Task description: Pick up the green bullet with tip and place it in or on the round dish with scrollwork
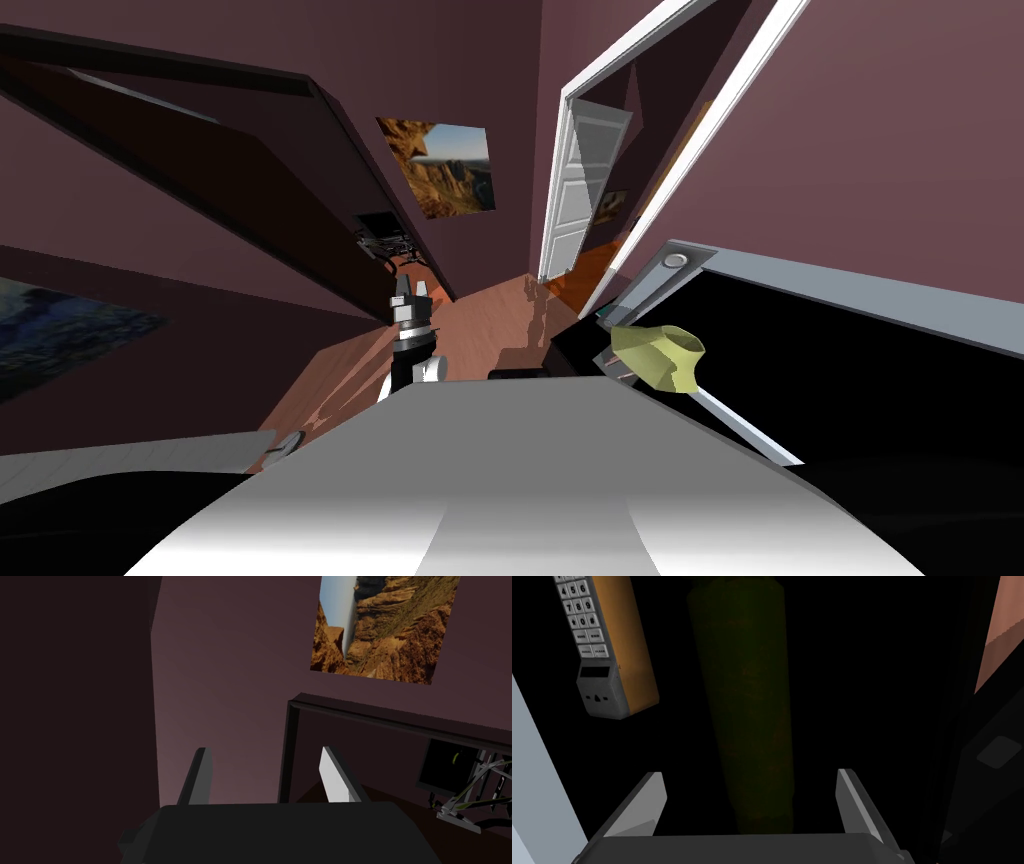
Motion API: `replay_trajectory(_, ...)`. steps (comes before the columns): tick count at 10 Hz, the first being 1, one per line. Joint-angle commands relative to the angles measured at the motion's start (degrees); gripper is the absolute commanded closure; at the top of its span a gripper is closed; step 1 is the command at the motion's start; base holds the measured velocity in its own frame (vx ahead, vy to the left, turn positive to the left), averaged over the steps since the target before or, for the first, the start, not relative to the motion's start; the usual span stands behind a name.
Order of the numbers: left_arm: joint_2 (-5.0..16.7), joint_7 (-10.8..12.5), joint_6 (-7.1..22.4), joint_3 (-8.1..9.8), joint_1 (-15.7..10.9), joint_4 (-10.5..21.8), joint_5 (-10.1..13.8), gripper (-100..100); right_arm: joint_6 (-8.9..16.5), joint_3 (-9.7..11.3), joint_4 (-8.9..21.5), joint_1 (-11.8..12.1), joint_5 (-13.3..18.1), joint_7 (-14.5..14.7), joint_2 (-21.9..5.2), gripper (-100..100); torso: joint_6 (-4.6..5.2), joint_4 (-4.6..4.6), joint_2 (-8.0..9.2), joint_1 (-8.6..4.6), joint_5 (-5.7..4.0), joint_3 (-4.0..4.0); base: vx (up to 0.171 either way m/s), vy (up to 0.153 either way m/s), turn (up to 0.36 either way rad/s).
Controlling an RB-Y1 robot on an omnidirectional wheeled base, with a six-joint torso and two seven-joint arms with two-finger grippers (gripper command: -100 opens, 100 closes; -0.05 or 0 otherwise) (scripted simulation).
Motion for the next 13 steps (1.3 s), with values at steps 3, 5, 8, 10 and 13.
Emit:
replay_trajectory(3, 0.0, 0.0, 0.0, 0.00, 0.0, 0.0, 0.0, 0, 2.3, 1.1, 2.0, -2.1, 0.0, 0.7, 3.3, -100, 0.01, 0.02, 0.08, -0.07, -0.02, 0.05, -0.036, -0.039, 0.121)
replay_trajectory(5, 0.0, 0.0, 0.0, 0.00, 0.0, 0.0, 0.0, 0, 2.6, 1.9, 1.2, -1.8, -0.5, 0.1, 2.5, 100, 0.04, 0.00, -0.01, 0.04, 0.01, 0.00, -0.003, -0.003, 0.010)
replay_trajectory(8, 0.0, 0.0, 0.0, 0.00, 0.0, 0.0, 0.0, 0, 2.6, 1.9, 1.2, -1.8, -0.5, 0.1, 2.5, 100, 0.05, 0.00, -0.04, 0.00, -0.01, -0.01, 0.000, 0.000, 0.000)
replay_trajectory(10, 0.0, 0.0, 0.0, 0.00, 0.0, 0.0, 0.0, 0, 2.6, 1.9, 1.2, -1.8, -0.5, 0.1, 2.5, 0, 0.05, 0.00, -0.04, 0.00, -0.02, -0.01, 0.000, 0.000, 0.000)
replay_trajectory(13, 0.0, 0.0, 0.0, 0.00, 0.0, 0.0, 0.0, 0, 1.2, 0.5, 0.8, -0.9, 0.0, 0.4, 1.5, 100, 0.16, -0.04, -0.07, 0.10, -0.02, -0.05, 0.020, 0.021, -0.072)
